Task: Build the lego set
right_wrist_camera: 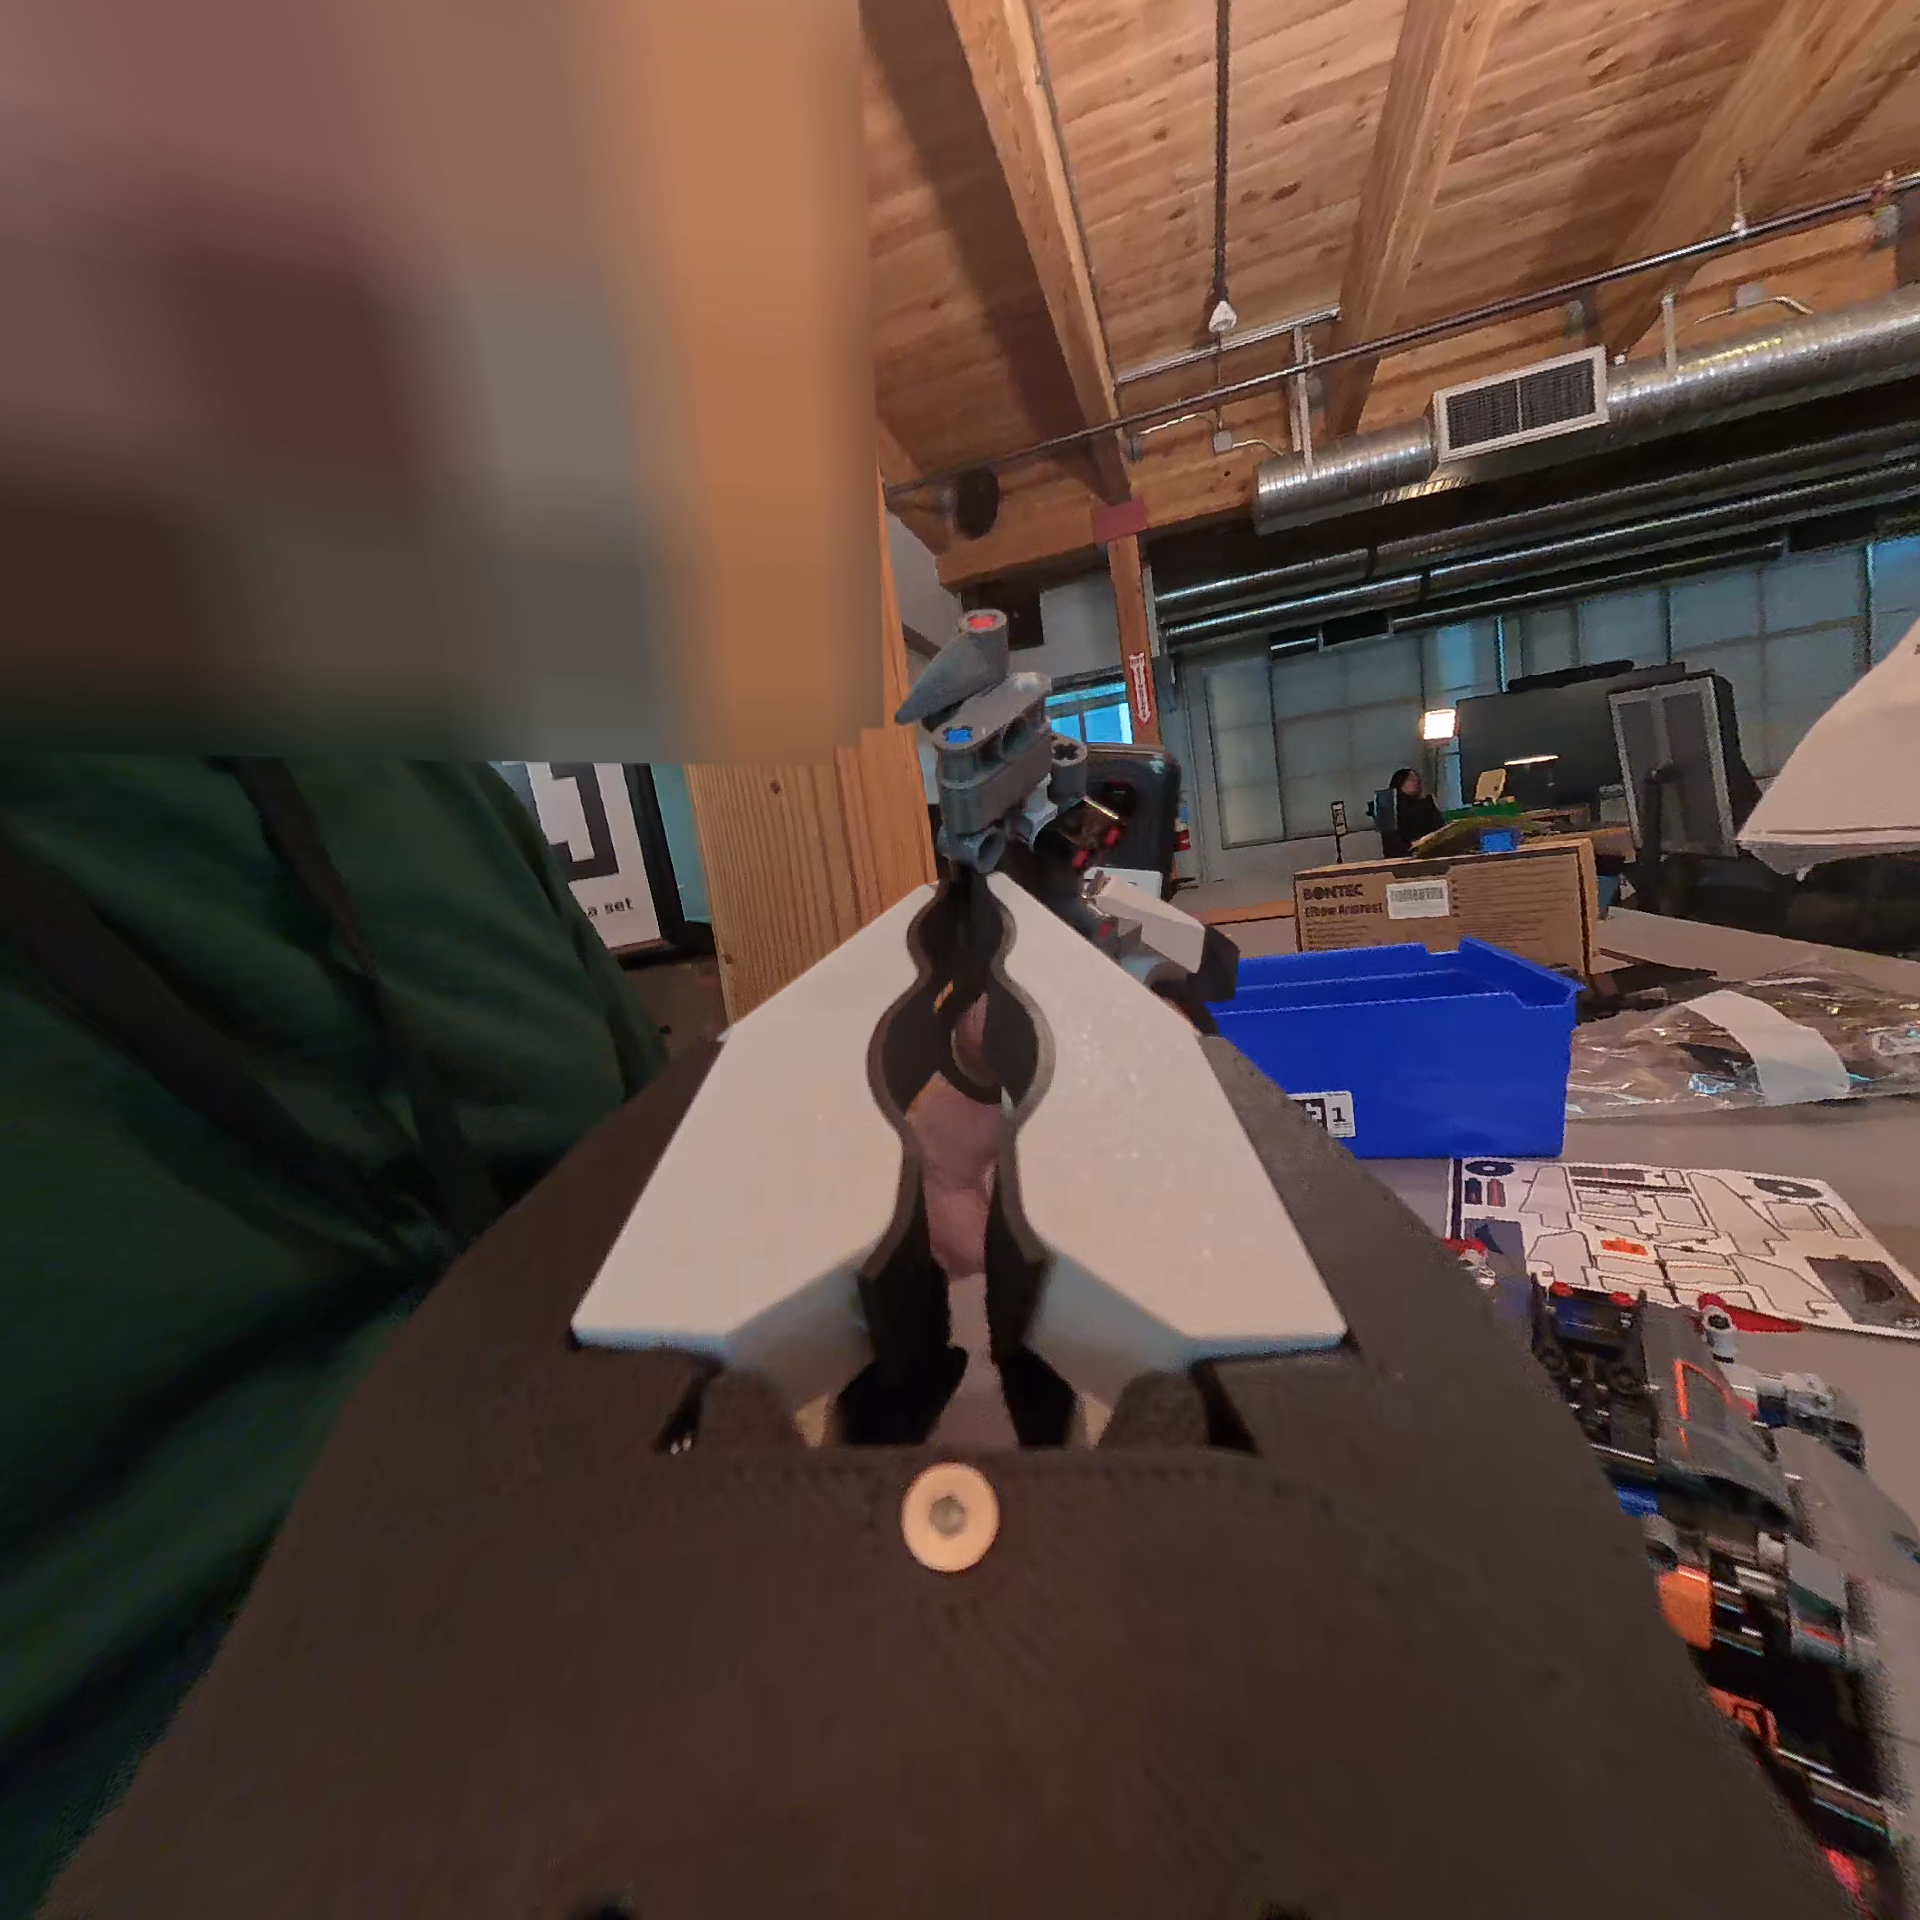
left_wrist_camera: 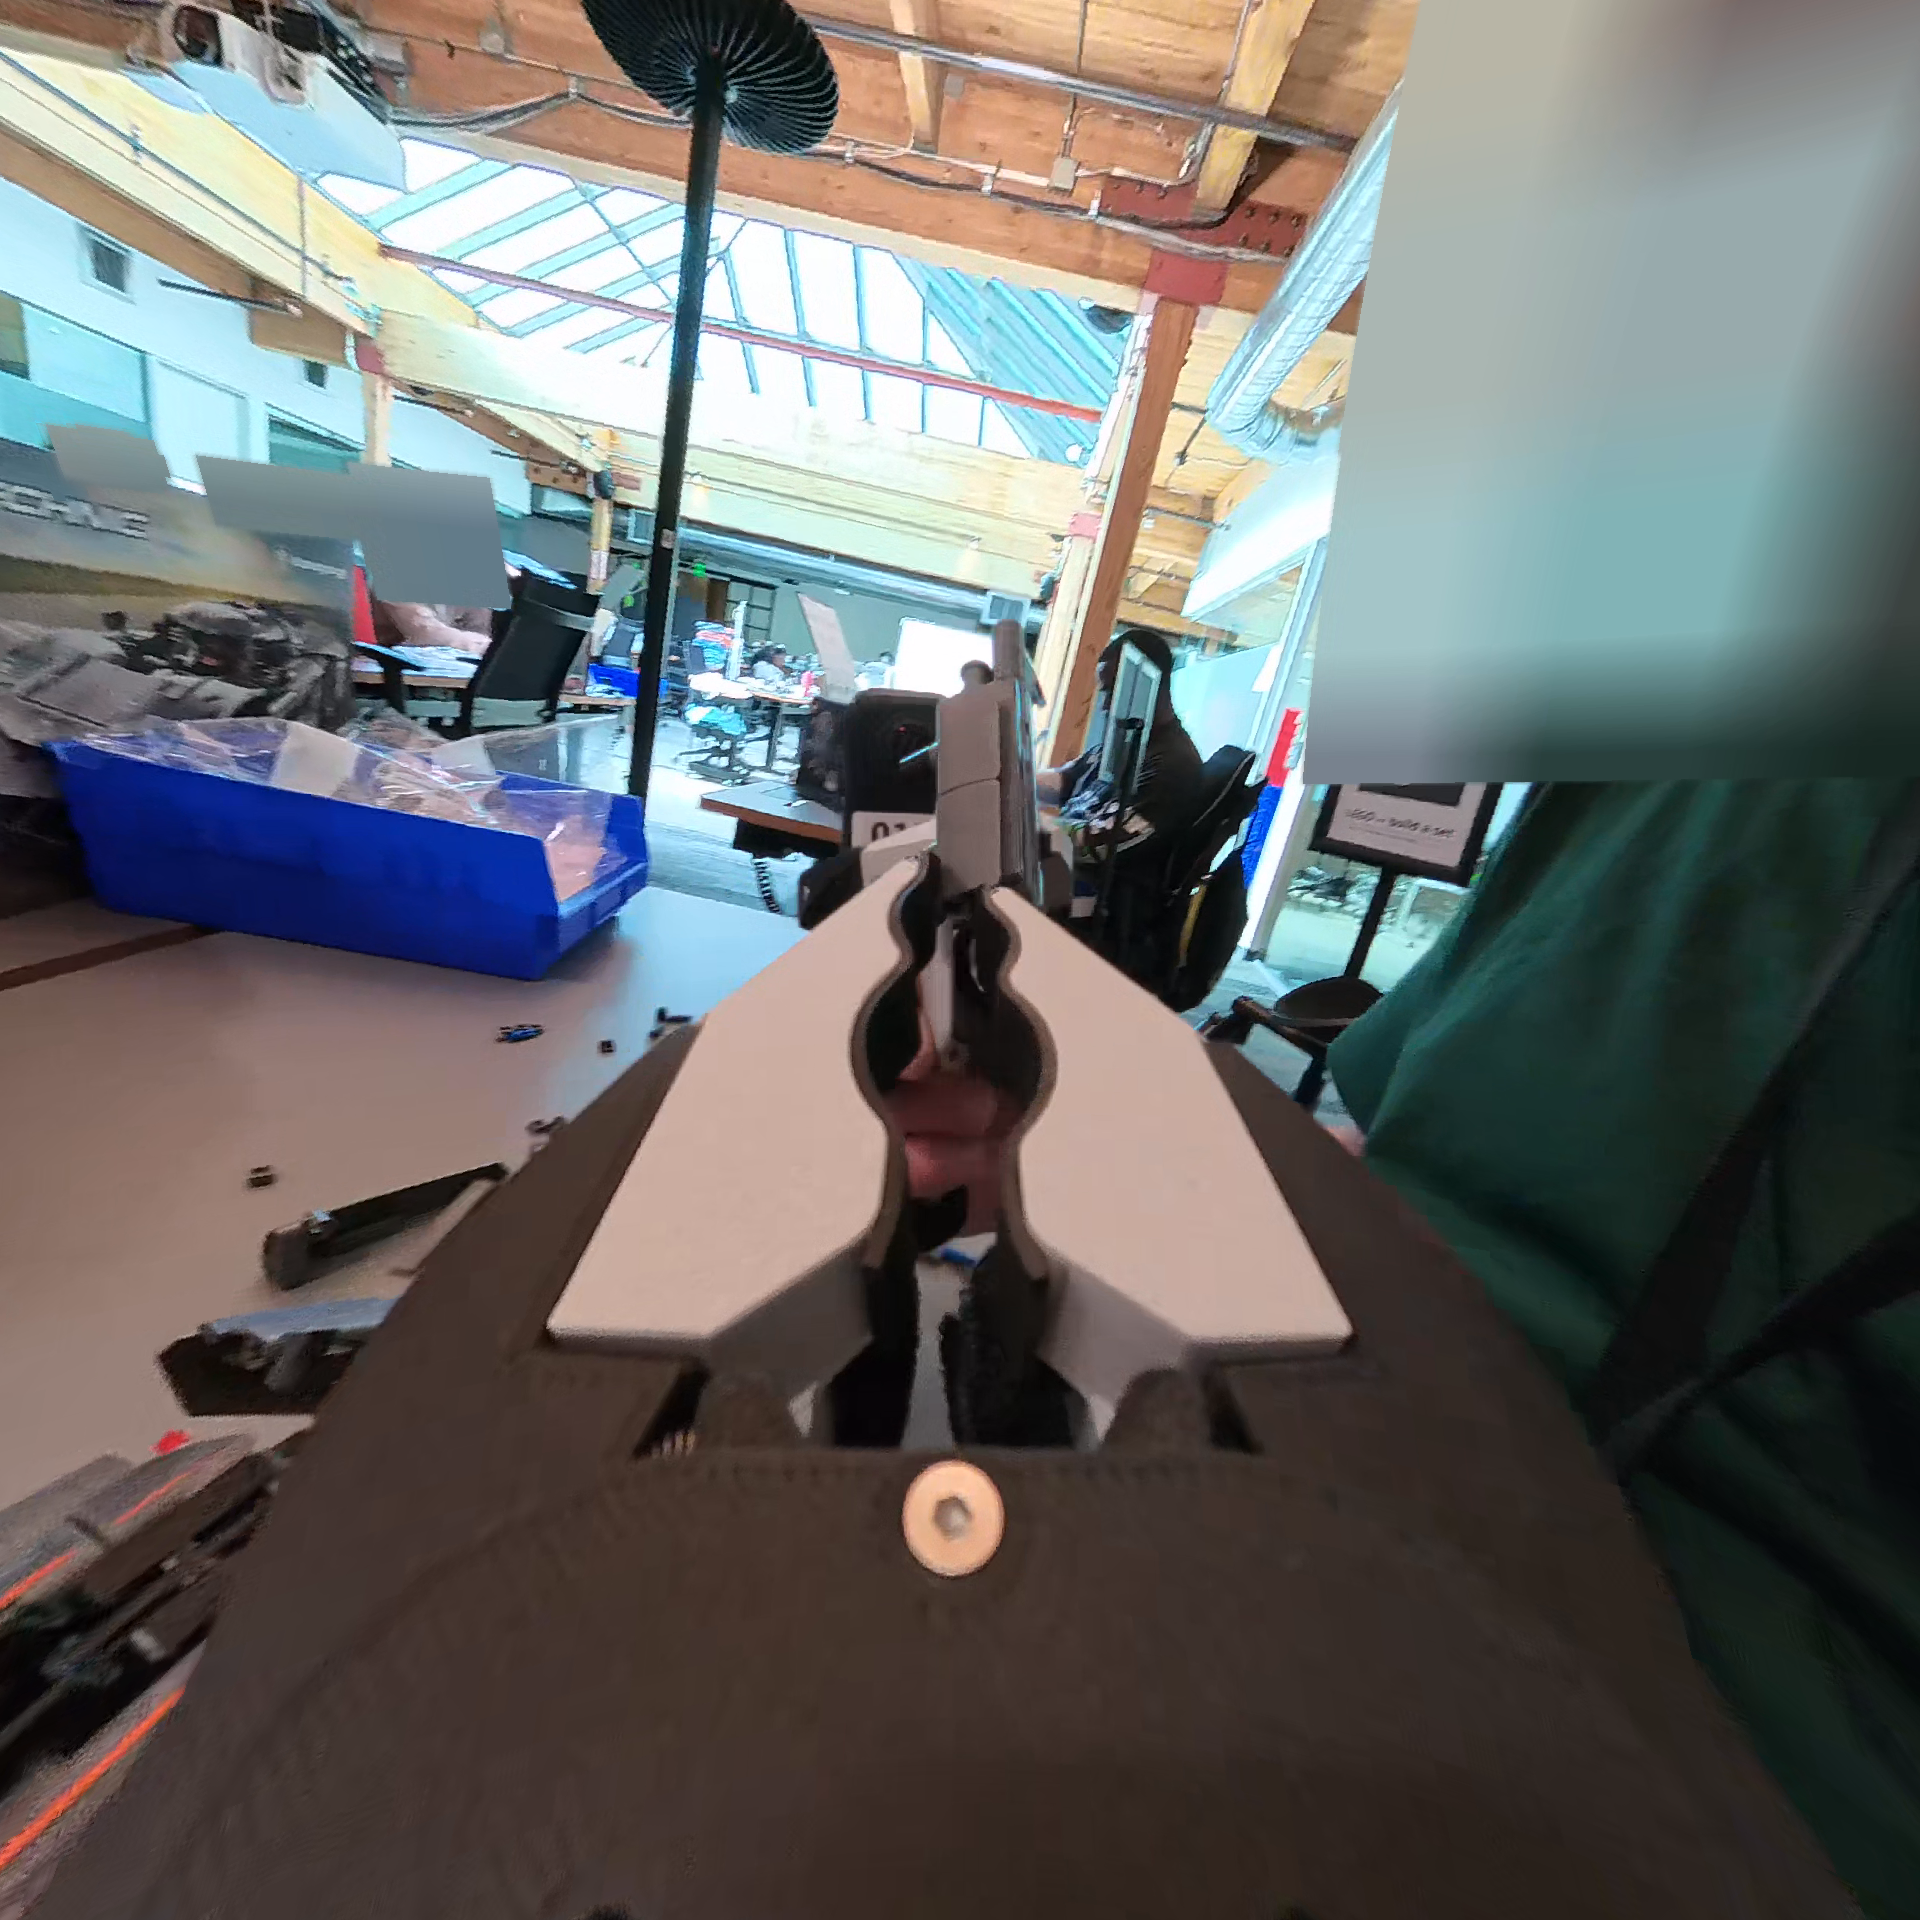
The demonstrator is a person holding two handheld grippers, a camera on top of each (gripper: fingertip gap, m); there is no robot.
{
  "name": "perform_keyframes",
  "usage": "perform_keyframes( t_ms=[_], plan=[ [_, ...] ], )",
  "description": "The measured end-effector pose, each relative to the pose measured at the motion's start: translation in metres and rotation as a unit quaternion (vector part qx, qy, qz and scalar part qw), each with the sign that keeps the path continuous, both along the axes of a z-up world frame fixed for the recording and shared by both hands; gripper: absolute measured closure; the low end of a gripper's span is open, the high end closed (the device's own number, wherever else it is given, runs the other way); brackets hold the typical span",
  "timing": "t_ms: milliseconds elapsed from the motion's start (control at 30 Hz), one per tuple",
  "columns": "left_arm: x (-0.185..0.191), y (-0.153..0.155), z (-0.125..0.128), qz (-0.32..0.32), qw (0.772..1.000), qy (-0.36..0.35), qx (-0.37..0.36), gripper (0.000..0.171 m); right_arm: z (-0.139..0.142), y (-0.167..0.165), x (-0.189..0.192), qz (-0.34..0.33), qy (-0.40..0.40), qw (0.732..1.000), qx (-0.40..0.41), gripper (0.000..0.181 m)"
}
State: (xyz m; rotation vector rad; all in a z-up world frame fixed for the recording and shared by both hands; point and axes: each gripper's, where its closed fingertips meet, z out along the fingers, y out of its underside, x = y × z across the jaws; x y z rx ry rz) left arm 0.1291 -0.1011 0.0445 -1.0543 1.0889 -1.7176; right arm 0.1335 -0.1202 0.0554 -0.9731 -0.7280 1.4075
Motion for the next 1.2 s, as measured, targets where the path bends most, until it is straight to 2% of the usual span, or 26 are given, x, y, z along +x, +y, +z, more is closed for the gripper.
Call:
perform_keyframes(
  t_ms=[133, 400, 667, 833, 1033, 1200],
  plan=[
    [0.0, -0.004, 0.002, -0.04, 0.999, -0.008, -0.029, 0.169, -0.001, -0.006, 0.0, 0.001, -0.028, 0.999, 0.031, 0.181],
    [0.005, -0.004, 0.0, -0.034, 0.999, -0.008, -0.024, 0.168, -0.002, -0.005, 0.005, -0.002, -0.035, 0.999, 0.034, 0.181],
    [0.003, 0.007, -0.005, 0.026, 1.0, 0.013, -0.012, 0.169, -0.005, 0.01, 0.005, -0.026, 0.006, 0.998, -0.057, 0.181],
    [-0.004, 0.016, -0.024, 0.075, 0.996, 0.049, -0.006, 0.168, -0.022, 0.021, -0.002, -0.045, 0.001, 0.994, -0.1, 0.181],
    [-0.026, 0.031, -0.051, 0.168, 0.979, 0.11, 0.039, 0.167, -0.044, 0.037, -0.024, -0.063, -0.013, 0.985, -0.161, 0.181],
    [-0.045, 0.035, -0.053, 0.213, 0.967, 0.118, 0.081, 0.17, -0.042, 0.039, -0.038, -0.069, -0.033, 0.985, -0.155, 0.181]
  ],
)
